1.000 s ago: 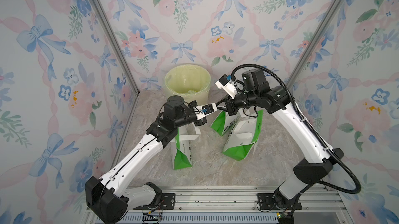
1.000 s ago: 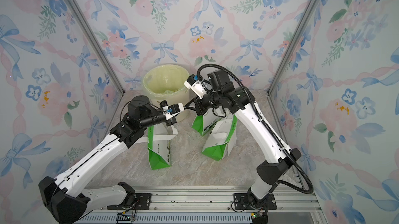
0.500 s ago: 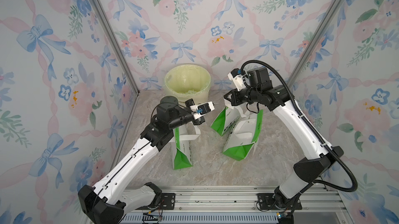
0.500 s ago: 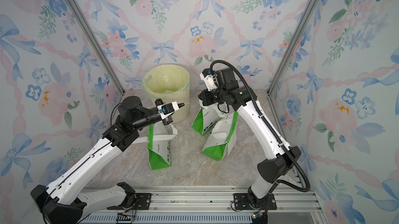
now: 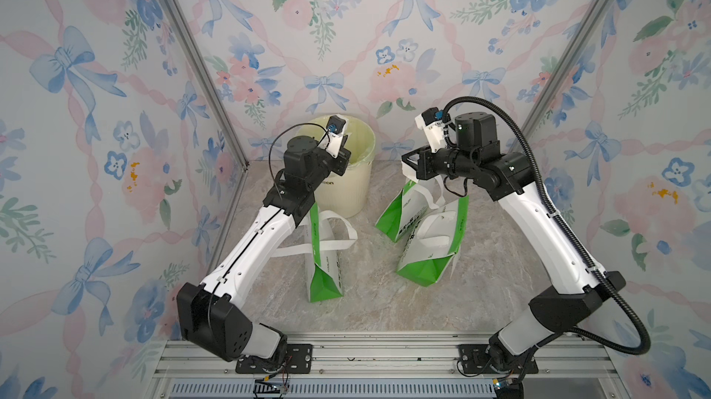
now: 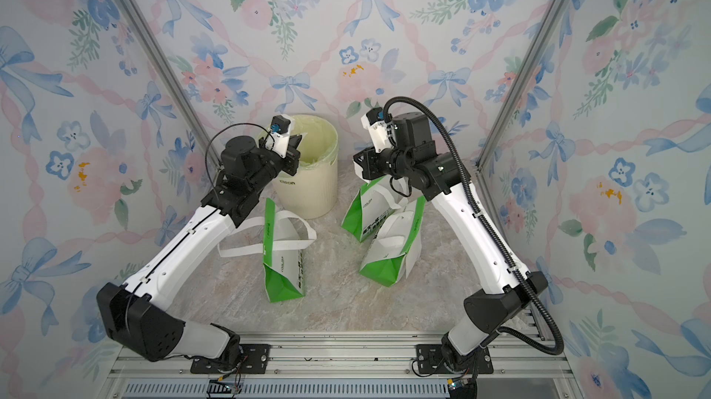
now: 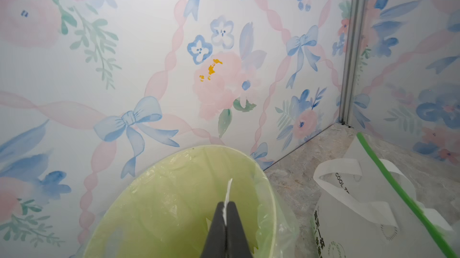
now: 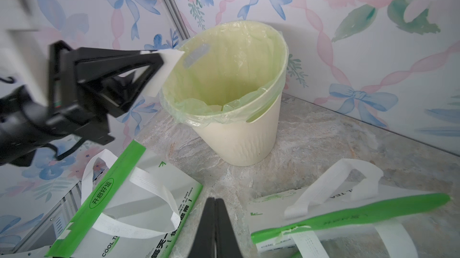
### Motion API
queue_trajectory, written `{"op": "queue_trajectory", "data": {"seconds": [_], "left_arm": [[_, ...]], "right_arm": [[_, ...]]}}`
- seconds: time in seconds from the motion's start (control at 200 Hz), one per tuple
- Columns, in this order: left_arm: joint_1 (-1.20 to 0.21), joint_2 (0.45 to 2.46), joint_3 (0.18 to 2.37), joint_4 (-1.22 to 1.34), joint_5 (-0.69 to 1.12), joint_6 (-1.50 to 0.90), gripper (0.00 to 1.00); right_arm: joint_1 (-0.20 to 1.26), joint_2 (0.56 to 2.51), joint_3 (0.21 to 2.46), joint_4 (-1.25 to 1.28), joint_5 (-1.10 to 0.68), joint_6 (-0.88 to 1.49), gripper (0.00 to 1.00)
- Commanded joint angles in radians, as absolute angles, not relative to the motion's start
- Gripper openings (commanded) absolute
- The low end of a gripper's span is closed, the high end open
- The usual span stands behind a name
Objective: Shred takeout receipts and throw away
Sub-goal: Place the takeout receipt in the trash bin.
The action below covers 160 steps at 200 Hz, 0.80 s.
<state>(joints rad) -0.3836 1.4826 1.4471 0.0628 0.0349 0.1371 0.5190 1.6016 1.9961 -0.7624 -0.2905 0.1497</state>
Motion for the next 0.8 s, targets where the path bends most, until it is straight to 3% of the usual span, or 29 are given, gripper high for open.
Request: {"op": "queue_trajectory", "data": {"seconds": [0.0, 0.04, 0.18, 0.34, 0.45, 0.565, 0.795], "left_arm": [[-0.359, 1.561, 1.509, 0.068, -0.024, 0.002, 0.0], [-0.349, 1.589, 1.524, 0.068, -0.028, -0.022, 0.0], [-0.335, 1.653, 1.562, 0.068, -0.048, -0.062, 0.35], [-0.336, 1.671, 1.594, 0.068, -0.05, -0.072, 0.56], [-0.333, 1.647, 1.605, 0.068, -0.046, -0.068, 0.63], [-0.33, 1.586, 1.596, 0.067, -0.031, -0.083, 0.63], [-0.328, 1.307, 1.404, 0.067, -0.033, -0.125, 0.65]], "right_arm": [[0.526, 1.553, 1.961, -0.721, -0.289, 0.157, 0.0], [0.526, 1.545, 1.951, -0.714, -0.287, 0.158, 0.0], [0.529, 1.533, 1.937, -0.705, -0.285, 0.157, 0.0], [0.535, 1.55, 1.937, -0.674, -0.292, 0.163, 0.0], [0.556, 1.594, 1.964, -0.636, -0.301, 0.166, 0.0], [0.591, 1.685, 2.026, -0.566, -0.306, 0.177, 0.0], [0.642, 1.939, 2.222, -0.367, -0.275, 0.195, 0.0]]}}
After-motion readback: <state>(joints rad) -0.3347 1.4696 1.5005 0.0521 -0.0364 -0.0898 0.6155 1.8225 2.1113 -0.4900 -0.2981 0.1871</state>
